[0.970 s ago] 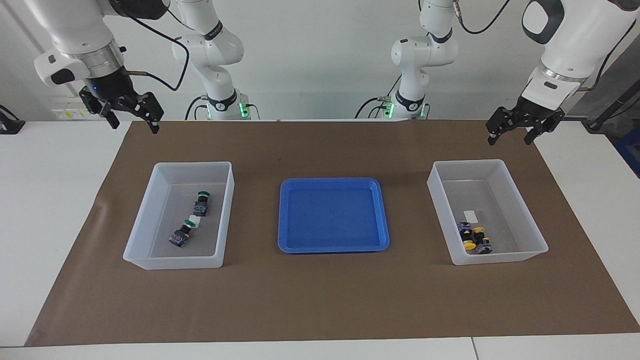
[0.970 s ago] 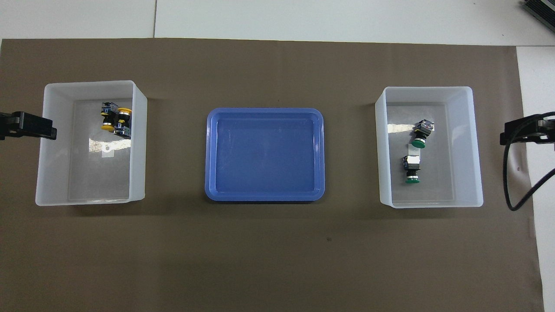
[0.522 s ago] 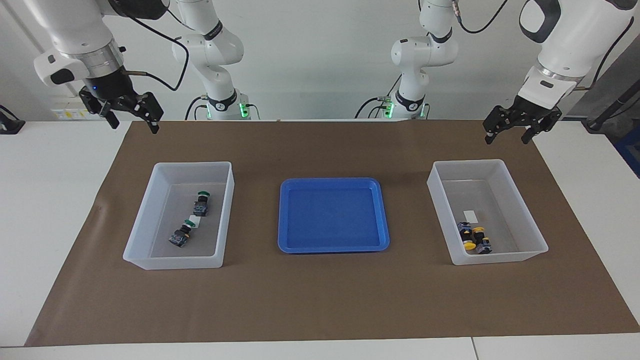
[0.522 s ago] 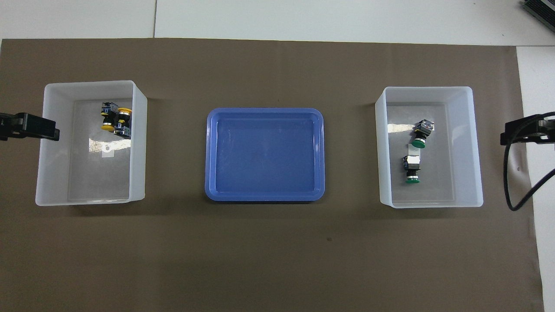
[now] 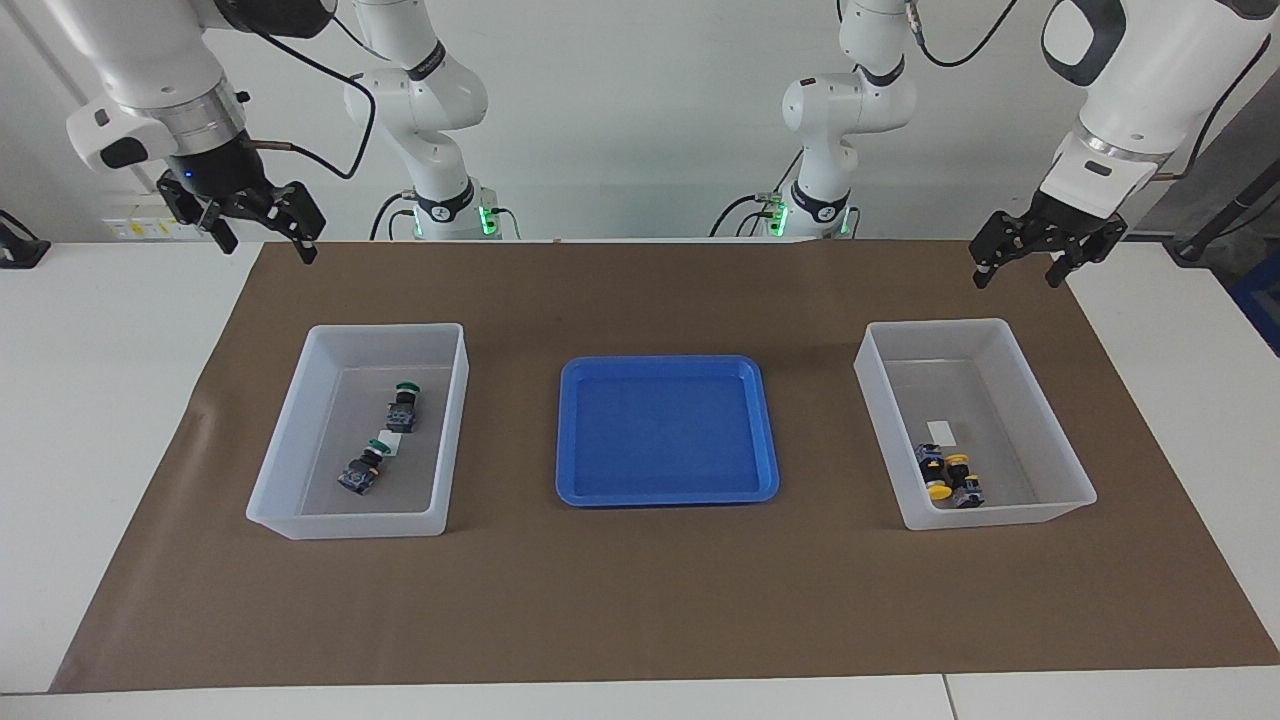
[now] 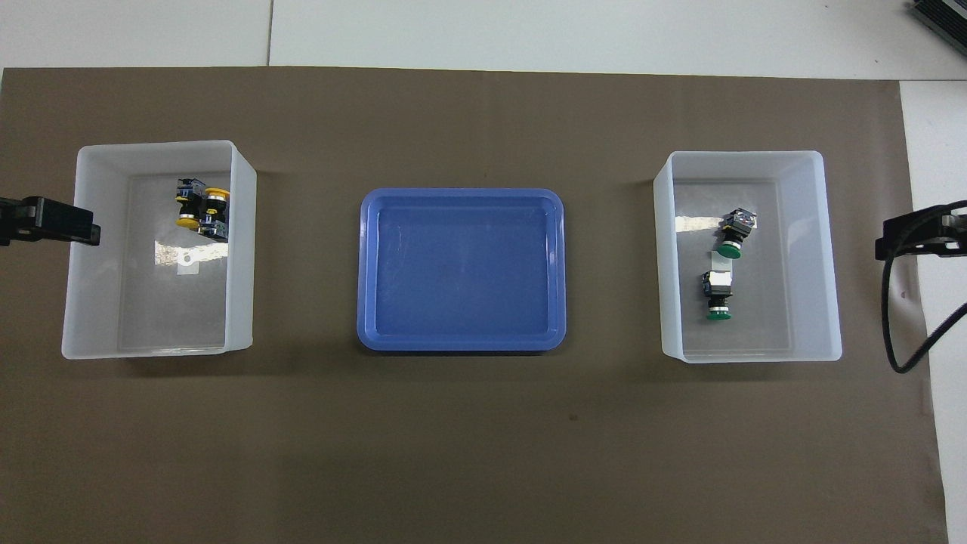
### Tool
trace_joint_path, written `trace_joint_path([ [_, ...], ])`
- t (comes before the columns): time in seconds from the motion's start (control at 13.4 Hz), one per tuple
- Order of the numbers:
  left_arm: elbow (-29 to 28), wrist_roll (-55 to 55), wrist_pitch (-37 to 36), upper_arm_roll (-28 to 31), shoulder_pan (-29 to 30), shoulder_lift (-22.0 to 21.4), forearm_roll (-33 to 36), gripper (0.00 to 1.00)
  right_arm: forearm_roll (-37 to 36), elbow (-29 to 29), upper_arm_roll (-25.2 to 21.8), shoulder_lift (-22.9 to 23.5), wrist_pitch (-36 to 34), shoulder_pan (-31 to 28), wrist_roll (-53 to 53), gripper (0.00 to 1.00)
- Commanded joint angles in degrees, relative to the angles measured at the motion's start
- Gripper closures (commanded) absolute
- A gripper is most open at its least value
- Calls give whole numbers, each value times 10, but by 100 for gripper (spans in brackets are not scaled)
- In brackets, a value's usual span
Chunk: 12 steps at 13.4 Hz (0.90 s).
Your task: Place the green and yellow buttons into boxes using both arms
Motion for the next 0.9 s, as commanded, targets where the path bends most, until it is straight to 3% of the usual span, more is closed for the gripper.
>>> trace_joint_path([
  [0.0,-16,-6,0,0,1,-15,0,0,-3,-17,-2,-15,-2,-1,-41,0],
  [0.82,-16,-10,0,1,3,-16,-1,0,20,-24,-2,-14,20,-3,-33,0],
])
